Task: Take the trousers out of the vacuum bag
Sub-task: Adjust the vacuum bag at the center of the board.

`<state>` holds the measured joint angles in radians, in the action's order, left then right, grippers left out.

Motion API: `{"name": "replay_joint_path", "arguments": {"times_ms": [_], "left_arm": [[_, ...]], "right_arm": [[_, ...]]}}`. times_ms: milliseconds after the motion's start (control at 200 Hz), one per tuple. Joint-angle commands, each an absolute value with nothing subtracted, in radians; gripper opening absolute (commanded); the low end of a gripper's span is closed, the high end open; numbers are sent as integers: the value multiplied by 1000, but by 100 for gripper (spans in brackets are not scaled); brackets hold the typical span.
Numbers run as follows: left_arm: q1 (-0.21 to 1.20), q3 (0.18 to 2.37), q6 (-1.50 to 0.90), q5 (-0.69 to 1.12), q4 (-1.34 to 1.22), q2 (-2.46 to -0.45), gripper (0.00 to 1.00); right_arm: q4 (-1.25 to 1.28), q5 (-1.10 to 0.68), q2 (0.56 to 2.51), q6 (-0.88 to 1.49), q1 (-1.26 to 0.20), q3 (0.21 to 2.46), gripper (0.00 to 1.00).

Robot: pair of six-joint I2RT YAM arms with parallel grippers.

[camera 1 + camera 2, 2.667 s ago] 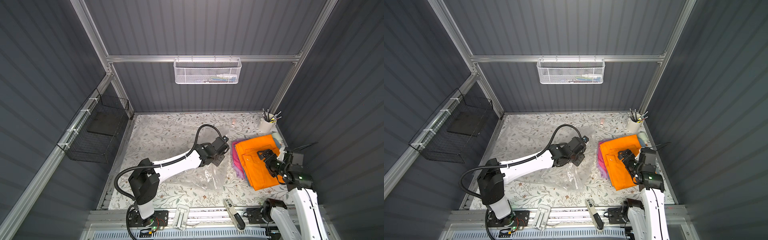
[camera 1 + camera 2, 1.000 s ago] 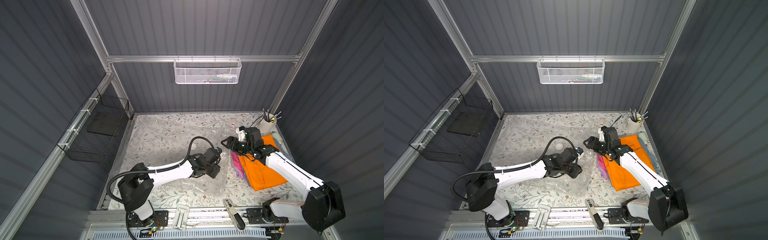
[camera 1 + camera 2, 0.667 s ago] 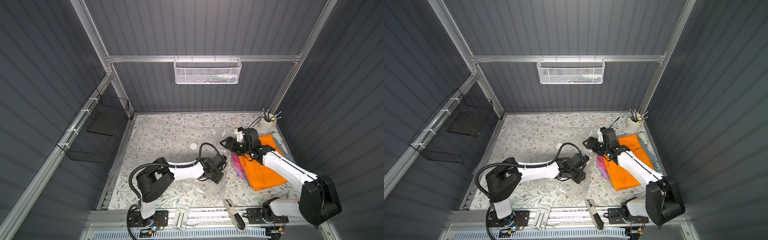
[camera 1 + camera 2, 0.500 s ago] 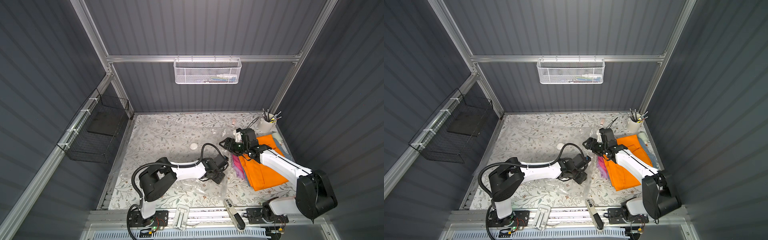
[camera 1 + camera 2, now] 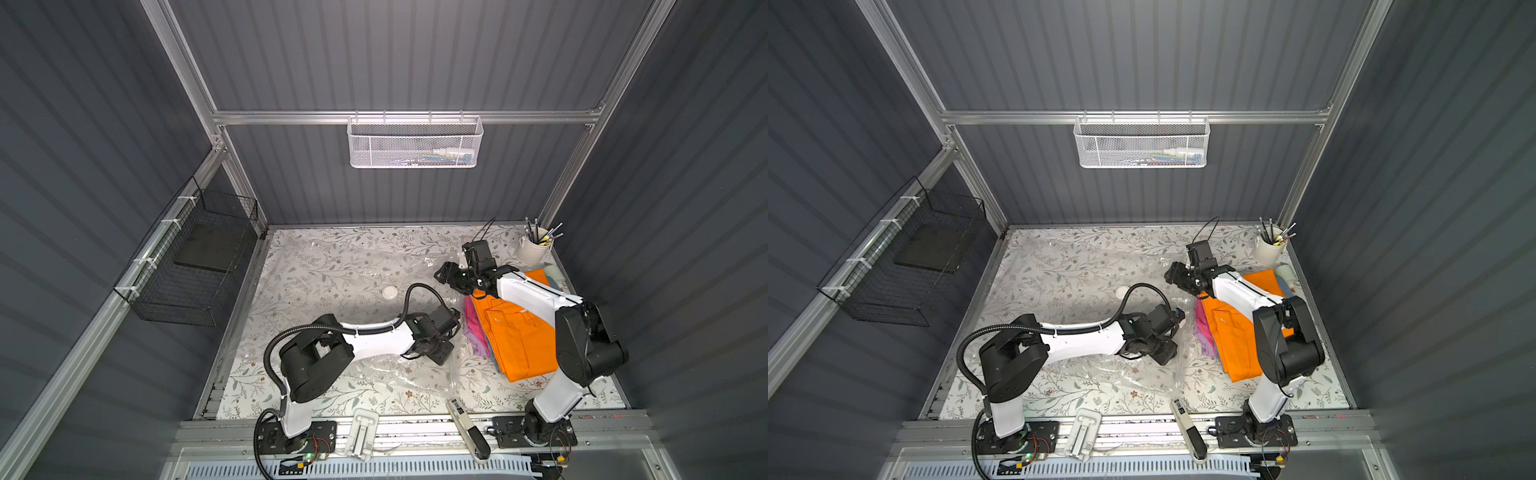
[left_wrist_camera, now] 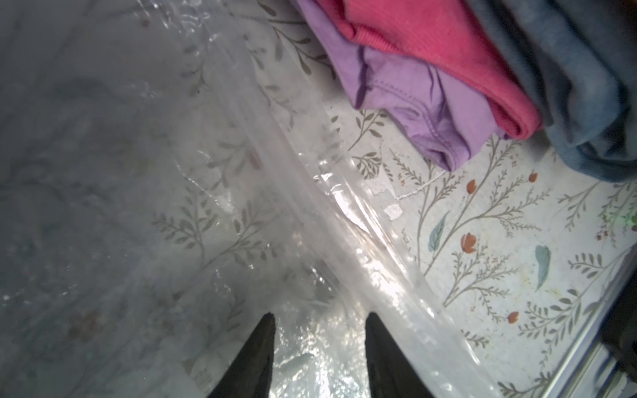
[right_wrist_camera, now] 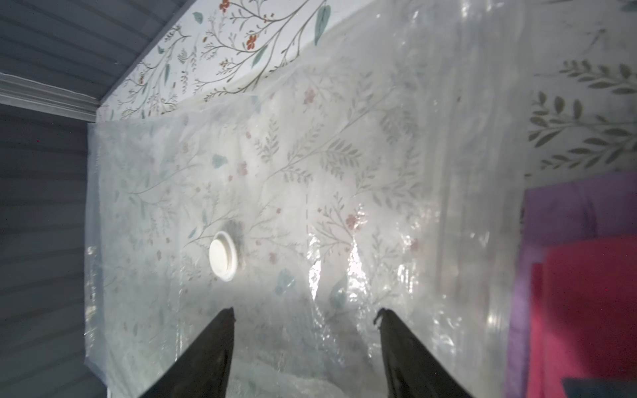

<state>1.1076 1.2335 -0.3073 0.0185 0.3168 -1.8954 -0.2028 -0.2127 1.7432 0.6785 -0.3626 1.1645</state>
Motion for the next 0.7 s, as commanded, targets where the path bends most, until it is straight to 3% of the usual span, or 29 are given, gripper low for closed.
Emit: {"name": "replay_joint_path", "arguments": {"times_ms": [0,695], "left_arm": [[1115,1271,-302,14,334,-1926,45],[1115,1331,-307,21,327,-1993,46]], "right_arm": [[-299,-132,1806,639,-365,1219,67],[-368,-227,2086,575,-357,1476,67]]}}
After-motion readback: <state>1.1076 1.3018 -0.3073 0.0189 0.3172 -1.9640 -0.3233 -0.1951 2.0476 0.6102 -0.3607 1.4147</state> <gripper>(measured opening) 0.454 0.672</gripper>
